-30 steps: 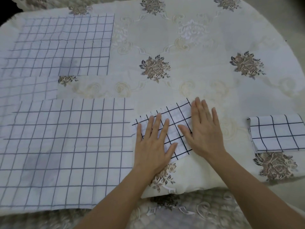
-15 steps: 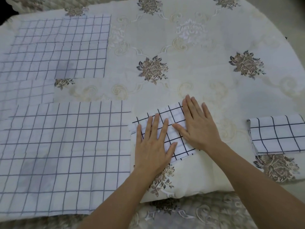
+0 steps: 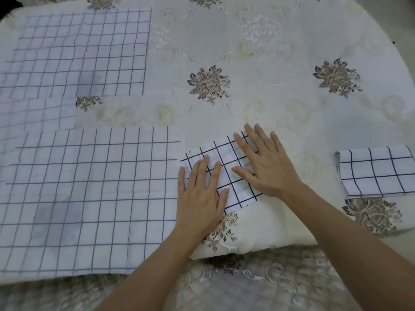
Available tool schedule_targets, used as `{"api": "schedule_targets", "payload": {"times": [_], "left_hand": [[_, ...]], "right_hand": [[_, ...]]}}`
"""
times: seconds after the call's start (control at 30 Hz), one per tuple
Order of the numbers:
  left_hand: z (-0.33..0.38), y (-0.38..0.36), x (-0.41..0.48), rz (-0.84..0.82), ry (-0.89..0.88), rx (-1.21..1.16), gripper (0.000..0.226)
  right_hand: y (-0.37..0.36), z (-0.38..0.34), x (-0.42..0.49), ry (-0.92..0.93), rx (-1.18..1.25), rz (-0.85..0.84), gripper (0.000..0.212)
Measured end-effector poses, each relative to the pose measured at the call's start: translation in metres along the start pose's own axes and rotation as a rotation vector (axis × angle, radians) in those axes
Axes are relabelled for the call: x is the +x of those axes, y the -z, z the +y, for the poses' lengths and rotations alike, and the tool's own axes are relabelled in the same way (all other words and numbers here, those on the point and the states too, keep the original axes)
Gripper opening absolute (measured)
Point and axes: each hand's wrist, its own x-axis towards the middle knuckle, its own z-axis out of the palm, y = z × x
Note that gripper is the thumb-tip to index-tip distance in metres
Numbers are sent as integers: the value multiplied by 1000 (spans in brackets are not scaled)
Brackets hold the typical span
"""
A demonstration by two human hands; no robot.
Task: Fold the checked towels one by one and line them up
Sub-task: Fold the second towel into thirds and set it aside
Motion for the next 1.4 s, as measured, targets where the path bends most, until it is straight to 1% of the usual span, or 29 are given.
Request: {"api": "schedule_targets", "payload": {"times": [0.07,0.23,0.3,0.37,0.43,0.5,0.53,0.77,0.97,1.1,1.23,1.27,1.3,1.37,1.4], "left_hand": [[-3,-1,1,6,-24,-2,64],[-2,-6,1,-63,-43,33,70],[-2,-6,1,-66,-38,43,71],[-1,-6,1,-64,-34,45,71],[-1,-6,1,-62,-21,39,72],[-1,-6,1,-75,-12,34,73],[-1,-6,1,-79,-13,34,74],[-1,-4,0,-98,-12,43,75],[-4,-3,1,-97,-17,14,74],[-5,-3,2,-97,-17,17,74],[-4,-3,0,-94,-22,23,74],[-4,-2,0,-99,-20,22,74],[-4,-2,1,-101,-17,19,74],[-2,-2,2,-94,-11,2,75],[-2,-1,2,-100,-11,-4,77]], "right_hand": [[-1,0,1,19,0,-22,76],[-8,1,0,38,-55,-56,76],[-6,1,0,29,-75,-41,77],[-2,-7,-2,6,-95,9,78],[-5,-24,-8,55,-94,48,78],[-14,-38,-15,126,-75,23,74],[-18,-38,-19,124,-64,4,72],[-13,-2,-21,2,-127,-58,85],[-12,1,-19,-54,-98,-50,91],[-12,2,-10,-189,-58,-40,92],[-5,-2,-8,-273,-64,-11,92],[-2,-11,-7,-251,-57,22,92],[0,-24,-6,-175,-34,46,91],[-6,-54,0,75,23,30,87],[-10,-64,3,160,39,1,85]]}}
